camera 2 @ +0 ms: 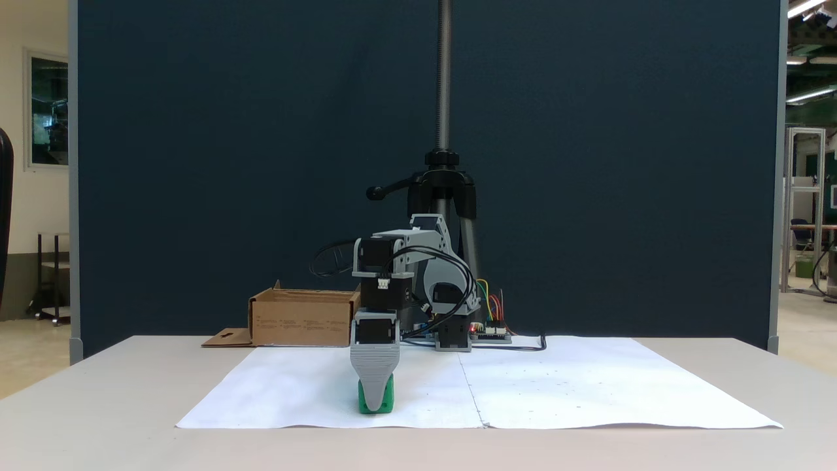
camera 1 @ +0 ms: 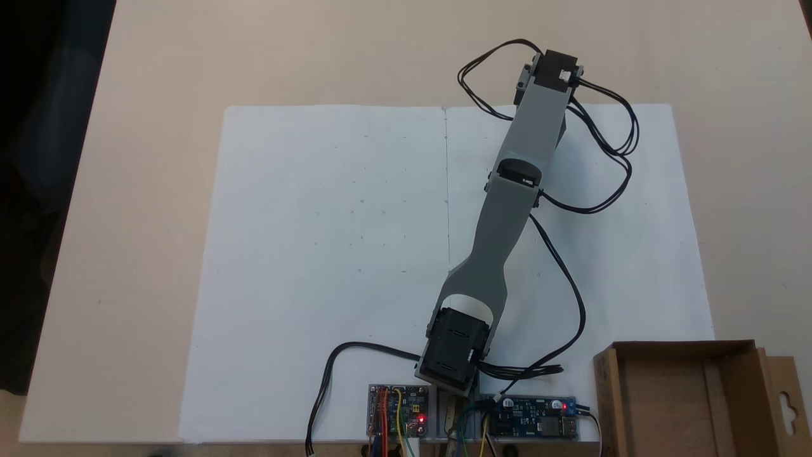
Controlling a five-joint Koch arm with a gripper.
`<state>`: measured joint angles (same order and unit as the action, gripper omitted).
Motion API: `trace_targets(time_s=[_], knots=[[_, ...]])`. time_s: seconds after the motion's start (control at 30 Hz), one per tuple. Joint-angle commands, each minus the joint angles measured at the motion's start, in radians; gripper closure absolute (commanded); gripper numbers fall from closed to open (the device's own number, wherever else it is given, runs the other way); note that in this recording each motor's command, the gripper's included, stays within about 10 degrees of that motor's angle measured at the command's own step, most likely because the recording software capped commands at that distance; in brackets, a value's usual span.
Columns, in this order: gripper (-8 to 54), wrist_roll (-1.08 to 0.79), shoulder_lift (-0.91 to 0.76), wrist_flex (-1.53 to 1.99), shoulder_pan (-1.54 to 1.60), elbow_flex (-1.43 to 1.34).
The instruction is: Grasp a green dice and put it in the bin.
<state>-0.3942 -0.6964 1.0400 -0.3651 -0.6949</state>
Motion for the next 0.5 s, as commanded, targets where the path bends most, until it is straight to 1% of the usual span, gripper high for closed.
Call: trace_targets(time_s=[0.0,0.1,0.17,0.23,0.47], knots=[[18.4,-0.074,-0.026,-0.031,-0.003,0.034],[18.5,-0.074,-0.026,-0.029,-0.003,0.034],[28.6,-0.074,-0.026,-0.040,-0.003,0.035],[33.7,-0.074,-0.026,-0.055,-0.005,0.040],[33.7,-0.072,-0.028,-0.091,-0.008,0.048]])
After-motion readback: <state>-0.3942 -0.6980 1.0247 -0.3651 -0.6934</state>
